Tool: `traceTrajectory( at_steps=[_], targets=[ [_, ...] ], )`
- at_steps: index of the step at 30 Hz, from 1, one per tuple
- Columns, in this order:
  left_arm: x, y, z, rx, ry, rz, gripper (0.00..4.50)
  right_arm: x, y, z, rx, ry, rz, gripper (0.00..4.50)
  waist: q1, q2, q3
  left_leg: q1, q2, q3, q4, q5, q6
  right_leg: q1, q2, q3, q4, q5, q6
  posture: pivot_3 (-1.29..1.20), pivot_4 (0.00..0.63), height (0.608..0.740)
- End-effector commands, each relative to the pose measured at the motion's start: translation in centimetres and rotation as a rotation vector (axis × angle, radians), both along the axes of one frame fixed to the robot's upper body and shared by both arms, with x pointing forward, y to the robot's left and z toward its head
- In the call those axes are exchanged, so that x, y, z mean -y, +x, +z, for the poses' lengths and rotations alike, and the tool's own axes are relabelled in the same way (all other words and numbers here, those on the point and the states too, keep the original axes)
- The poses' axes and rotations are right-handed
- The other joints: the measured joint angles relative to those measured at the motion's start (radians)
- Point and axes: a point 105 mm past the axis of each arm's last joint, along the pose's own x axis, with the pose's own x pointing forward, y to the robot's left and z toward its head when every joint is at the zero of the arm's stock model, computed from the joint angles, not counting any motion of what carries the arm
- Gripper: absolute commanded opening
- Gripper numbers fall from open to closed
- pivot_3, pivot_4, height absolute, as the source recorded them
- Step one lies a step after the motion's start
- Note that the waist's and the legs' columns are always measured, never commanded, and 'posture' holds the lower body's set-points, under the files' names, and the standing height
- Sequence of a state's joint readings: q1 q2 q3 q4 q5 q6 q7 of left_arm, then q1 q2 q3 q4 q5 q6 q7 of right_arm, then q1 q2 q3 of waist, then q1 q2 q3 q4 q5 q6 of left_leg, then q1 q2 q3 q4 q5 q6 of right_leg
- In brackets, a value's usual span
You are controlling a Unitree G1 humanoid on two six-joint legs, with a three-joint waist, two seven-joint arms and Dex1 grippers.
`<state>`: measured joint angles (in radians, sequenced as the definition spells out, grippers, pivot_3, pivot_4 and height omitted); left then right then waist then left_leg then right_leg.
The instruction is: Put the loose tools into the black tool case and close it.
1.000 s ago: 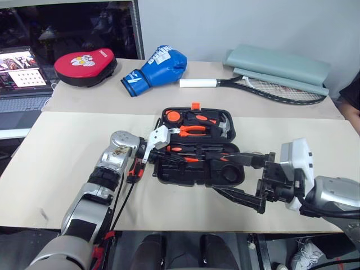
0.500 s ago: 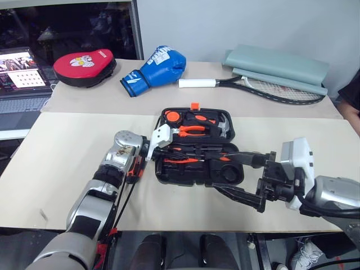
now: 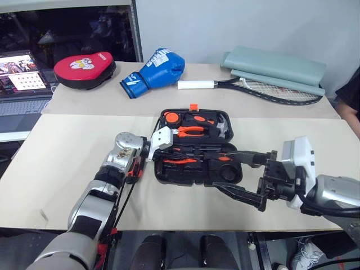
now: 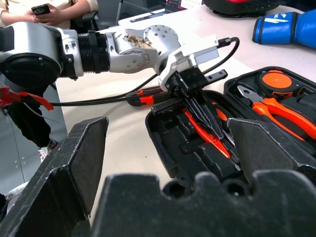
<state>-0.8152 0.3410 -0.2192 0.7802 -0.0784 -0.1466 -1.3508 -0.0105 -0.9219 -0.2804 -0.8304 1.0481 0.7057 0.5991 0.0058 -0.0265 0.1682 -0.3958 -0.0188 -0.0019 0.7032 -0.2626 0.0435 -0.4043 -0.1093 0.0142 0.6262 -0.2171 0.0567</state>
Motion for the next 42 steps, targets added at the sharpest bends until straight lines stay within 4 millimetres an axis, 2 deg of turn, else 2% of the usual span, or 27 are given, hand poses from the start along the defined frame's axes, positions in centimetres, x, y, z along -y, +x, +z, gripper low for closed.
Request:
traceTrajectory(
  at_steps=[1, 3, 7, 10, 13, 15, 17, 20, 23, 28, 31, 35, 38, 42],
  targets=[
    [-1.5, -0.2, -2.2, -0.058, 0.059, 0.055, 0.05, 0.0, 0.1, 0.7, 0.024, 0.004, 0.009, 4.50, 0.000, 0.000, 0.000, 0.000, 0.000, 0.000, 0.000, 0.000, 0.000, 0.000, 0.000, 0.000, 0.000, 0.000, 0.000, 0.00, 0.150, 0.737],
    [-1.7, -0.2, -2.1, -0.052, 0.057, 0.055, 0.05, 0.1, 0.1, 0.8, 0.024, 0.004, 0.011, 4.50, -0.001, 0.000, 0.000, 0.000, 0.000, 0.000, 0.000, 0.000, 0.000, 0.000, 0.000, 0.000, 0.000, 0.000, 0.000, 0.00, 0.150, 0.737],
    [-2.9, 0.7, -0.2, -0.074, 0.009, 0.112, 0.05, 0.1, 0.2, 0.9, 0.029, -0.001, 0.020, 4.50, -0.010, 0.000, 0.000, 0.000, 0.001, 0.000, 0.000, 0.000, 0.000, 0.000, 0.001, 0.000, 0.000, 0.000, 0.000, 0.00, 0.150, 0.737],
    [-5.3, 0.1, 2.9, -0.144, -0.029, 0.119, 0.73, 0.3, 0.4, 1.0, 0.036, -0.019, 0.030, 4.50, -0.025, 0.000, 0.000, 0.000, 0.001, 0.000, -0.001, 0.000, 0.000, -0.002, 0.001, 0.000, 0.000, 0.000, 0.000, 0.00, 0.150, 0.737],
    [-7.5, -0.3, 5.2, -0.154, -0.041, 0.175, 1.84, 0.6, 0.6, 1.1, 0.041, -0.038, 0.038, 4.50, -0.029, -0.001, 0.001, -0.002, 0.001, 0.001, -0.003, 0.000, 0.000, -0.005, 0.002, 0.002, 0.000, 0.000, -0.001, 0.00, 0.150, 0.737],
    [-9.7, -0.9, 6.9, -0.149, -0.039, 0.233, 2.58, 0.9, 0.8, 1.1, 0.050, -0.059, 0.045, 4.50, -0.021, -0.001, 0.001, -0.004, 0.001, 0.000, -0.004, 0.000, 0.000, -0.007, 0.001, 0.001, 0.000, 0.000, -0.001, 0.00, 0.150, 0.737],
    [-12.0, -1.9, 8.1, -0.163, -0.019, 0.284, 3.25, 1.2, 1.0, 1.2, 0.060, -0.074, 0.057, 4.50, -0.018, -0.001, 0.001, -0.010, 0.000, 0.000, -0.004, 0.000, 0.000, -0.014, 0.001, 0.001, 0.001, 0.000, -0.001, 0.00, 0.150, 0.737],
    [-14.7, -3.8, 8.7, -0.186, 0.040, 0.335, 4.34, 1.3, 1.1, 1.4, 0.069, -0.085, 0.080, 4.50, -0.018, -0.001, 0.001, -0.014, -0.001, 0.001, -0.004, 0.000, 0.000, -0.018, 0.000, 0.002, 0.001, 0.000, -0.001, 0.00, 0.150, 0.737],
    [-19.0, -6.3, 9.1, -0.187, 0.139, 0.434, 4.43, 1.2, 1.3, 1.1, 0.075, -0.113, 0.134, 4.50, -0.020, -0.001, 0.001, -0.014, -0.001, 0.001, -0.006, 0.000, 0.000, -0.018, 0.000, 0.001, -0.001, 0.000, -0.001, 0.00, 0.150, 0.737],
    [-22.8, -9.1, 9.8, -0.192, 0.225, 0.548, 4.43, 1.2, 1.8, 0.7, 0.097, -0.145, 0.172, 4.50, -0.016, -0.001, 0.002, -0.012, 0.000, 0.002, -0.008, 0.000, -0.001, -0.019, 0.000, 0.001, -0.001, -0.001, -0.002, 0.00, 0.150, 0.737],
    [-23.0, -9.7, 10.3, -0.187, 0.235, 0.571, 4.43, 1.1, 2.0, 0.9, 0.106, -0.137, 0.184, 4.50, -0.006, -0.001, 0.002, -0.011, 0.000, 0.002, -0.008, 0.000, -0.001, -0.018, -0.002, 0.000, -0.001, -0.002, -0.002, 0.00, 0.150, 0.737],
    [-20.7, -8.7, 10.7, -0.188, 0.248, 0.581, 4.43, 0.7, 2.0, 0.8, 0.104, -0.129, 0.201, 4.50, 0.007, -0.001, 0.002, -0.011, 0.000, 0.002, -0.008, 0.001, -0.002, -0.017, -0.002, -0.001, 0.000, -0.001, -0.002, 0.00, 0.150, 0.737],
    [-18.8, -8.2, 10.4, -0.279, 0.305, 0.624, 4.43, 0.5, 2.1, 0.7, 0.105, -0.121, 0.202, 4.50, 0.007, -0.002, 0.002, -0.011, -0.001, 0.002, -0.007, 0.001, -0.002, -0.017, -0.002, -0.001, 0.001, -0.001, -0.002, 0.00, 0.150, 0.737],
    [-16.4, -6.8, 9.9, -0.482, 0.310, 0.799, 4.43, 0.2, 2.0, 0.6, 0.101, -0.099, 0.193, 4.50, 0.002, -0.002, 0.003, -0.012, -0.002, 0.002, -0.007, 0.001, -0.002, -0.018, 0.000, 0.000, 0.003, -0.001, -0.002, 0.00, 0.150, 0.737]
  ],
)
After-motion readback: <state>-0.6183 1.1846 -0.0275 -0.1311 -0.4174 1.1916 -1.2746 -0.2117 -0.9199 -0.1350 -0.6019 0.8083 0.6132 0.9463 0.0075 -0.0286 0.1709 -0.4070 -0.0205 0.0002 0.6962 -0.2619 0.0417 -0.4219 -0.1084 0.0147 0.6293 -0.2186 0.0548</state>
